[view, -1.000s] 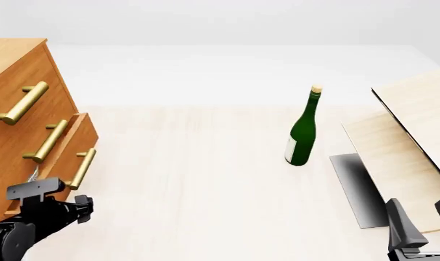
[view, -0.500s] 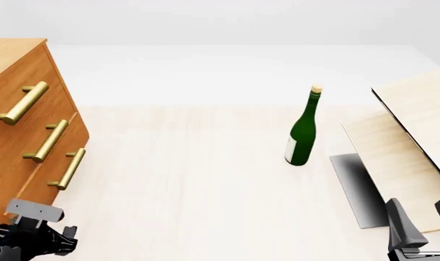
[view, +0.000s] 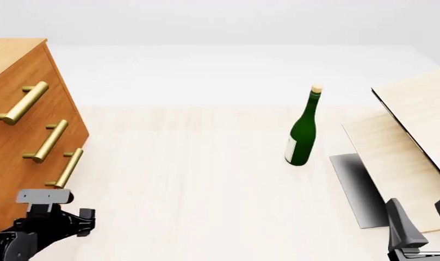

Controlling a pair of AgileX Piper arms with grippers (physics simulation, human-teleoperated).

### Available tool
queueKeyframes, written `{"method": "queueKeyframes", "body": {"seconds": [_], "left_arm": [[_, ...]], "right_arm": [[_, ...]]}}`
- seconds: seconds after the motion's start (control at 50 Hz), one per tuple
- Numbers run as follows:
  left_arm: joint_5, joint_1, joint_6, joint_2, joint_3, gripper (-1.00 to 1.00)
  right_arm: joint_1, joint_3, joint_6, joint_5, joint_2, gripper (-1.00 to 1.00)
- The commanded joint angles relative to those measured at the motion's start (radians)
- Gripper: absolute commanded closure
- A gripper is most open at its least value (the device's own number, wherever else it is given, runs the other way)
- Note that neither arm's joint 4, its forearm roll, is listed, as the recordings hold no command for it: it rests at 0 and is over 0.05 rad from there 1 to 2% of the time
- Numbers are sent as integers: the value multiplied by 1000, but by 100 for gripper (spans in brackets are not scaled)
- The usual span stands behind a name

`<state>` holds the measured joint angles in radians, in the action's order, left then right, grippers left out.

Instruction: Put the bowl in the bottom drawer of the cabinet and close it.

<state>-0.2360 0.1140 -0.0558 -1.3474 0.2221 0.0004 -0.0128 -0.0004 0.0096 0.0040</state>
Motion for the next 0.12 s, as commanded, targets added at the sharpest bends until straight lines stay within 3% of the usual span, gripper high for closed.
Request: {"method": "queueKeyframes", "body": {"seconds": [0.02,0.12], "left_arm": [[18,-348,168,-33,27,-100],[24,-353,161,-16,25,-100]], "right_arm": [[0,0,0,0,0,-100],[0,0,0,0,0,-100]]}}
